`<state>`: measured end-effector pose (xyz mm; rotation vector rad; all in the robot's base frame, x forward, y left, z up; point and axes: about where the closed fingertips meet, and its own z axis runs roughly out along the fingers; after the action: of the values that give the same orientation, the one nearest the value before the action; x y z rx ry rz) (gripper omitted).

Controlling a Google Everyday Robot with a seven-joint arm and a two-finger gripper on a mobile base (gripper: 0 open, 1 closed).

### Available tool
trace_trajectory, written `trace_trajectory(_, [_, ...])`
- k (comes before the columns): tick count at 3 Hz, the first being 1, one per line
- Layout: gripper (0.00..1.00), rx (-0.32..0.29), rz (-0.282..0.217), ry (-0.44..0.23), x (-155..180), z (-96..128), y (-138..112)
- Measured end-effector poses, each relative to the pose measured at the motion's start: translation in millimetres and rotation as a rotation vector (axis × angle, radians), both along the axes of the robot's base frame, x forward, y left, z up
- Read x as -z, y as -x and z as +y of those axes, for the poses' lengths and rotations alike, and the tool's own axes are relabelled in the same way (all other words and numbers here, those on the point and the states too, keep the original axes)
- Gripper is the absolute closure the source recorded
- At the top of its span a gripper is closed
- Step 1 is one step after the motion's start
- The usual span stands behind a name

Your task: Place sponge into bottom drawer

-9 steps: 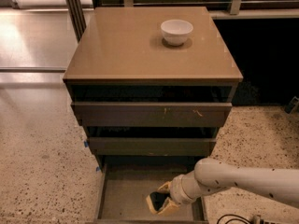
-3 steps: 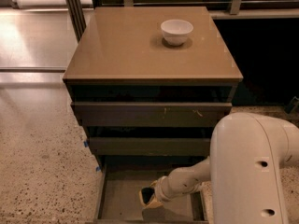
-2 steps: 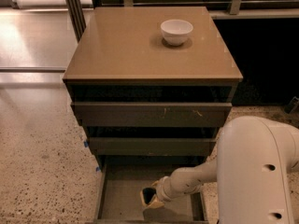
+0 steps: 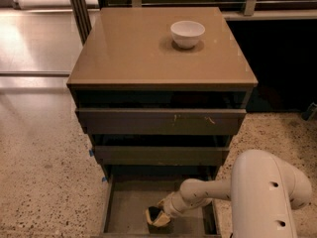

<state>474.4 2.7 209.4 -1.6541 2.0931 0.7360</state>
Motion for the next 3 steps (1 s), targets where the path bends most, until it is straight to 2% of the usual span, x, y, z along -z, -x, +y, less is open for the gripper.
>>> trace_trajectory(1, [1.0, 0.001, -0.01, 0.003, -3.1, 0.1, -1.4])
trace_trajectory(2, [1.0, 0.033, -0.036, 0.0, -2.8, 1.4, -10.4])
trace_trajectory(3, [1.0, 0.153, -0.102, -0.045, 1.3, 9.4, -55.9])
